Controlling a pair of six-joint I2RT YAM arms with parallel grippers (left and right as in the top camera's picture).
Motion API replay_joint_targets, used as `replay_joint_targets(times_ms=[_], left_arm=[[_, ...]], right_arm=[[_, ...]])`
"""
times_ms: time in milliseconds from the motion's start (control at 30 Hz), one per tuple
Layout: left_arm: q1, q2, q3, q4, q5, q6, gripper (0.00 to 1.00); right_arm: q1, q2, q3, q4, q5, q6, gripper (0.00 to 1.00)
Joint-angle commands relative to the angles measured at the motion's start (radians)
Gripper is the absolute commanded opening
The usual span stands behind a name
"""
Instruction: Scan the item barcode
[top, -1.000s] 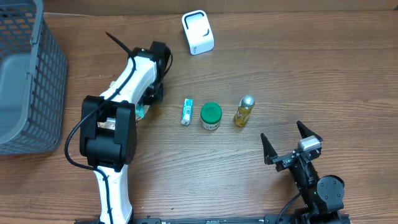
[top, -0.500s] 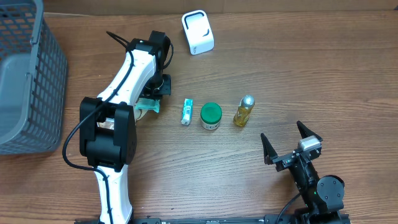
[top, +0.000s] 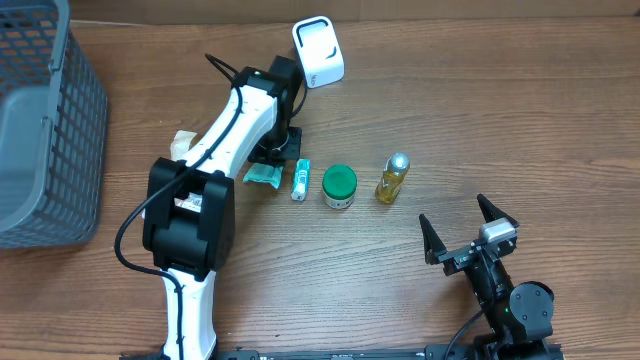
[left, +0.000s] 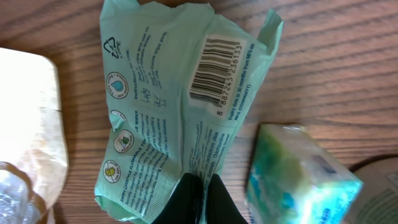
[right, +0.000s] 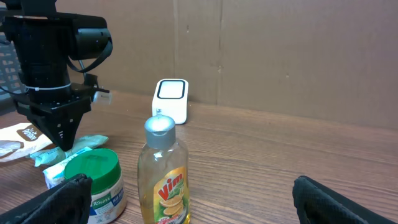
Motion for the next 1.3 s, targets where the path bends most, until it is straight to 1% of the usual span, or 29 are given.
replay_joint_targets(times_ms=[0,133,167,233,267,367,467,567,633,733,767,900,933,1100,1267], left_arm=[[0.018,0.01,0.033,-0.021,-0.009,-0.019,0.07],[0.051,0.01,0.123,-0.103,0.021,-0.007,0.19],[0.057,0.01,0.156,-0.132,0.041,0.011,0.22],[0.063,0.01,0.234,-0.214,0.081,0.075,0.33],[0.063,0.01,0.259,-0.246,0.082,0.09,0.36],[0.066,0.01,0.328,-0.336,0.042,0.098,0.38],[0.077,0.01,0.373,-0.389,-0.029,0.056,0.37],[0.099,0.01,0.381,-0.413,-0.101,0.001,0.37],[0.116,0.01,0.376,-0.426,-0.11,-0.018,0.38],[0.122,0.01,0.357,-0.423,-0.106,-0.002,0.36],[0.121,0.01,0.347,-0.408,-0.108,0.011,0.33],[0.101,0.011,0.292,-0.297,-0.109,0.031,0.08],[0.096,0.011,0.275,-0.274,-0.108,0.03,0.04],[0.075,0.011,0.183,-0.206,-0.105,-0.014,0.04],[0.061,0.011,0.073,-0.105,-0.105,-0.014,0.04]], right_arm=[[-0.003,-0.006,-0.01,0.003,0.01,-0.003,1.0],[-0.003,-0.006,-0.01,0.003,0.01,-0.003,1.0],[-0.003,-0.006,-0.01,0.003,0.01,-0.003,1.0],[-0.003,-0.006,-0.01,0.003,0.01,-0.003,1.0],[-0.003,-0.006,-0.01,0.003,0.01,-0.003,1.0],[-0.003,-0.006,-0.01,0.003,0.01,-0.003,1.0],[-0.003,-0.006,-0.01,0.003,0.01,-0.003,1.0],[-0.003,-0.006,-0.01,0.003,0.01,-0.003,1.0],[-0.003,-0.006,-0.01,0.003,0.01,-0.003,1.0],[-0.003,-0.006,-0.01,0.003,0.01,-0.003,1.0],[-0.003,-0.006,-0.01,0.003,0.01,-0.003,1.0],[-0.003,-0.006,-0.01,0.003,0.01,-0.003,1.0],[-0.003,-0.006,-0.01,0.003,0.01,-0.003,1.0],[-0.003,-0.006,-0.01,0.003,0.01,-0.003,1.0],[-0.003,-0.006,-0.01,0.003,0.01,-0.003,1.0]])
